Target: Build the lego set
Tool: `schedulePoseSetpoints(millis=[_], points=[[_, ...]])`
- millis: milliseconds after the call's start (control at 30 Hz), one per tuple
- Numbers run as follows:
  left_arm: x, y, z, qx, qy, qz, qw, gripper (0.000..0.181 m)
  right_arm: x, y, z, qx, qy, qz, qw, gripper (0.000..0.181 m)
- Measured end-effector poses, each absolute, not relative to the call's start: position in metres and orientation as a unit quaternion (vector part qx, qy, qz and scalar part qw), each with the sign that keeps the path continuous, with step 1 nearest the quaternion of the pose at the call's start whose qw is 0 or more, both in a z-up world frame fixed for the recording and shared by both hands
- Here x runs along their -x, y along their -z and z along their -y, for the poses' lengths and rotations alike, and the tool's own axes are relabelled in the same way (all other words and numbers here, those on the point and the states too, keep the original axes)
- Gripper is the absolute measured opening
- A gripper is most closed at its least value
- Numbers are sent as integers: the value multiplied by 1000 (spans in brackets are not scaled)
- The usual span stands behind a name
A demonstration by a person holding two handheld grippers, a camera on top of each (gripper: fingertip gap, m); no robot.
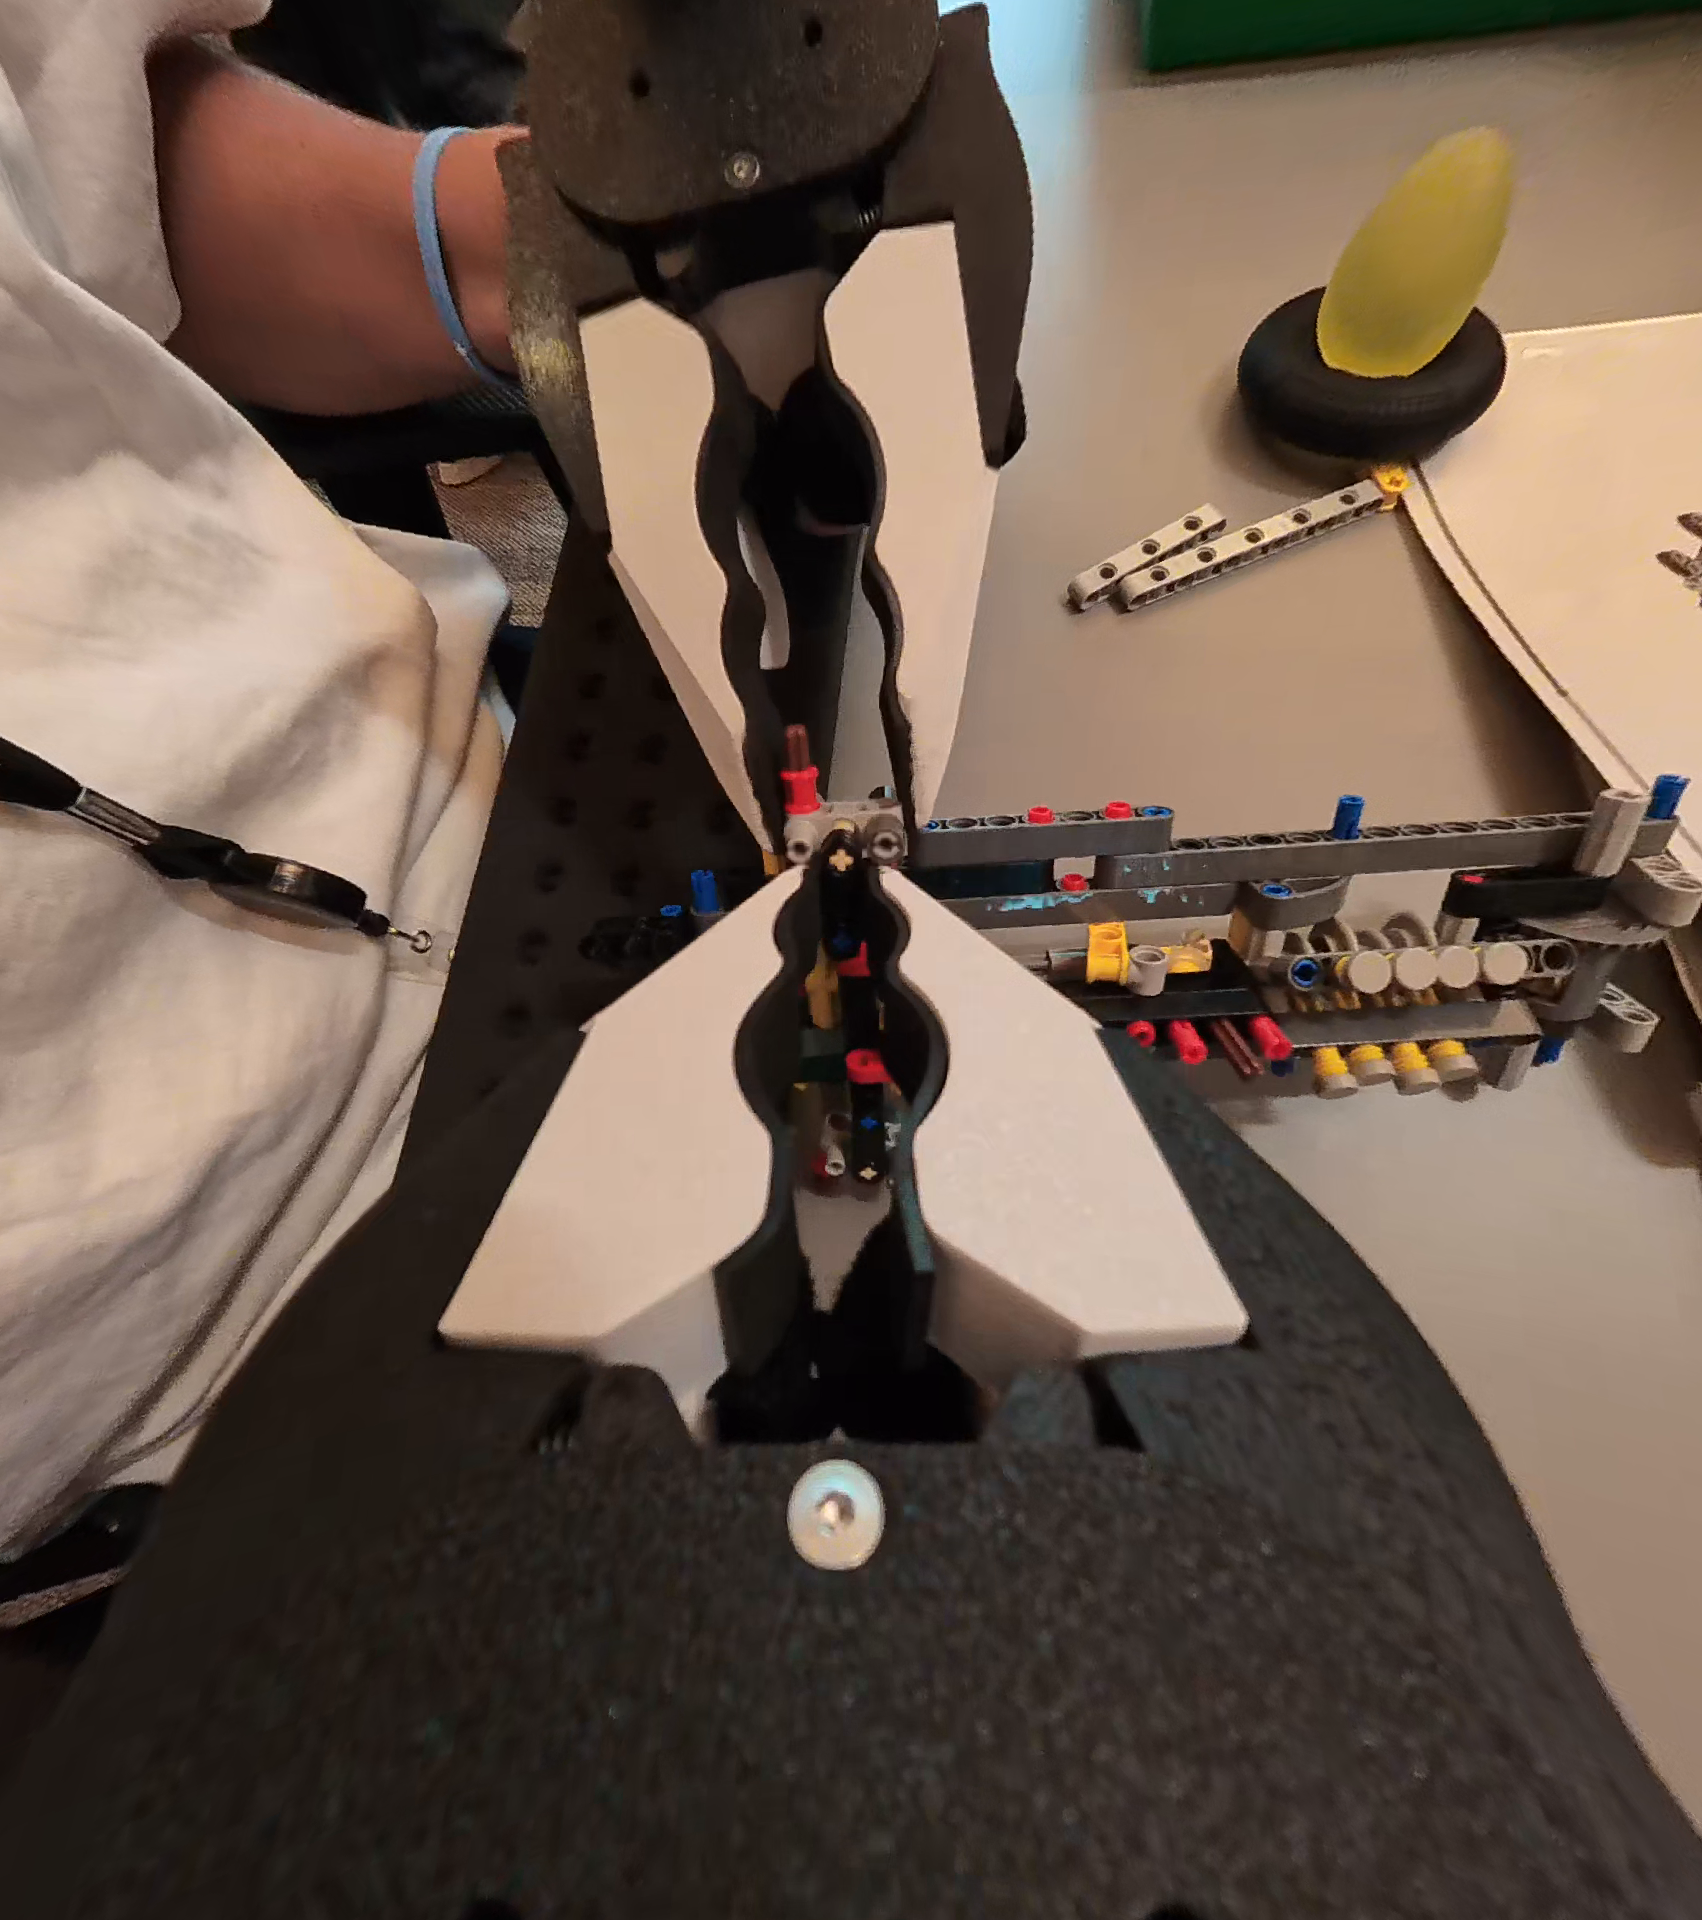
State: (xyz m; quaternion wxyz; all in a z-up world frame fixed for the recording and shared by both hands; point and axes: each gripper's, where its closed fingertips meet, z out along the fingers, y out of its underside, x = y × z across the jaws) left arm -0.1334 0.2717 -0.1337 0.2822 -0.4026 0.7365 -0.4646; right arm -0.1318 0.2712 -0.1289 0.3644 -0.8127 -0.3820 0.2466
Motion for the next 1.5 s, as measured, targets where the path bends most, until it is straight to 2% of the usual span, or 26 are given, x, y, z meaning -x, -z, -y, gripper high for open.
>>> schedulePoseSetpoints(millis=[767, 1333, 1500], points=[[134, 137, -279, 410, 447, -741, 287, 22, 129, 136, -275, 818, -213, 394, 360, 7], [135, 138, -278, 409, 444, -745, 284, 22, 133, 139, -272, 818, -275, 368, 345, 7], [134, 137, -278, 407, 445, -745, 284, 22, 132, 138, -274, 820, -246, 385, 345, 7]])
